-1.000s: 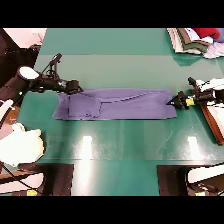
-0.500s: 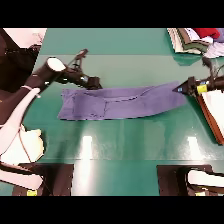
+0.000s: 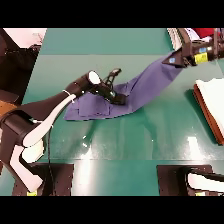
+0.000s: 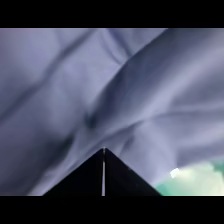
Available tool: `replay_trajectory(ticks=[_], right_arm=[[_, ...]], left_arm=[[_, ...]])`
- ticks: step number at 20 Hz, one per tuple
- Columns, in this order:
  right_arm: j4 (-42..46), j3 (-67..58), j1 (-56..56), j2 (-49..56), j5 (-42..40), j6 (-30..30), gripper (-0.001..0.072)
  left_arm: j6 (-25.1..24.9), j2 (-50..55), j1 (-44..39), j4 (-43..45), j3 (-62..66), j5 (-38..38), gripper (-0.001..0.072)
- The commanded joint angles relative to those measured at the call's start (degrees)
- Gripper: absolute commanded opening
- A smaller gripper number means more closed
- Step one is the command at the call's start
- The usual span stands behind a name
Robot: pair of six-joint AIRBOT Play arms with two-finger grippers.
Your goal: Fold the shirts.
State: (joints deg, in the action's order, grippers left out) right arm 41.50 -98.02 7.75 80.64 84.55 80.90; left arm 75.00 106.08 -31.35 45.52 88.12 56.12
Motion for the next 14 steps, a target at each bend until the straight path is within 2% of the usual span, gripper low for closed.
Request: replay_trajectory(ticks=[1, 9, 14], right_arm=[[0.1, -7.9, 5.4, 3.4, 0.4, 1.8, 0.0017], [0.6, -11.6, 11.5, 6.6, 1.0, 1.5, 0.0017], [0.5, -11.6, 14.3, 6.6, 0.4, 1.5, 0.0017]], left_arm=[[0.1, 1.5, -3.0, -0.2, 0.3, -1.6, 0.0024], [0.0, 0.1, -2.2, 0.8, 0.4, 1.9, 0.0023], [0.0, -8.4, 6.1, 4.8, 0.4, 4.0, 0.0024]])
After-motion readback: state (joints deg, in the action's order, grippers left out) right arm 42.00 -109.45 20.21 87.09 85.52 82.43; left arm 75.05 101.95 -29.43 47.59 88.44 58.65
